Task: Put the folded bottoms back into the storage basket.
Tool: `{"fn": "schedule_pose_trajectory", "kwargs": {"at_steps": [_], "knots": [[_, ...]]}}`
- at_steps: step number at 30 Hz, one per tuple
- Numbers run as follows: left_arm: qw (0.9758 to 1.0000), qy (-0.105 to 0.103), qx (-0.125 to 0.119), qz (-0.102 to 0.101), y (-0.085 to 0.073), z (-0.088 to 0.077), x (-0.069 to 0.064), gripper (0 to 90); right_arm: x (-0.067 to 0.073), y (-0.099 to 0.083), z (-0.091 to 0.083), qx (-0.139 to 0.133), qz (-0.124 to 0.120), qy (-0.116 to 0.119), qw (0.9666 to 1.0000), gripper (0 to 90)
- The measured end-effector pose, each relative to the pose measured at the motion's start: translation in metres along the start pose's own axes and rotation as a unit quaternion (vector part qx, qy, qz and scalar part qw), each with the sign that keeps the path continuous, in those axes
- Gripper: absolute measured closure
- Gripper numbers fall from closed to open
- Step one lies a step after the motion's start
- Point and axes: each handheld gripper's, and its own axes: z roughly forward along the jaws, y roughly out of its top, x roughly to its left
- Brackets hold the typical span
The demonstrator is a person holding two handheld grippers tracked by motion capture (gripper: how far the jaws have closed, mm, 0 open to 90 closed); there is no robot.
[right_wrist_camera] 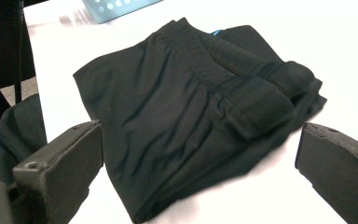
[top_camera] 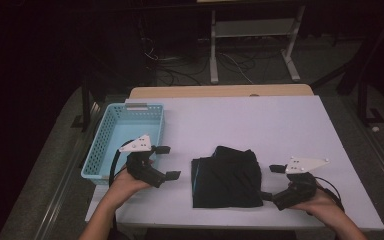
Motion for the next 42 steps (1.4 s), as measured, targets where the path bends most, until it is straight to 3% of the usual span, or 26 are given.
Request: {"fn": "schedule_pose_trajectory", "kwargs": {"at_steps": [4,10,16,20,32,42], "knots": [[1.0,0.001,-0.001,-0.005,0.001,0.0,0.0,0.0,-0.001,-0.009,-0.003,0.002,0.008,-0.002,1.0,1.2],[1.0,0.0,0.002,-0.003,0.004,0.001,0.0,0.0,-0.004,-0.008,0.0,-0.003,0.009,0.005,0.9999,1.4],[0.9999,0.01,-0.003,0.003,0.01,-0.001,-0.004,0.0,-0.003,-0.008,0.005,0.004,0.005,0.009,0.9999,1.7],[0.9998,0.002,-0.016,0.009,0.017,-0.001,-0.01,0.0,-0.003,-0.007,0.007,0.005,0.004,0.013,0.9999,1.8],[0.9998,-0.01,-0.012,0.009,0.022,0.021,-0.027,0.0,-0.001,-0.007,0.008,0.006,-0.005,0.014,0.9999,2.3],[0.9996,-0.021,0.012,0.011,0.02,0.045,-0.036,0.0,0.0,-0.006,0.008,0.006,-0.013,0.018,0.9997,4.8]]}}
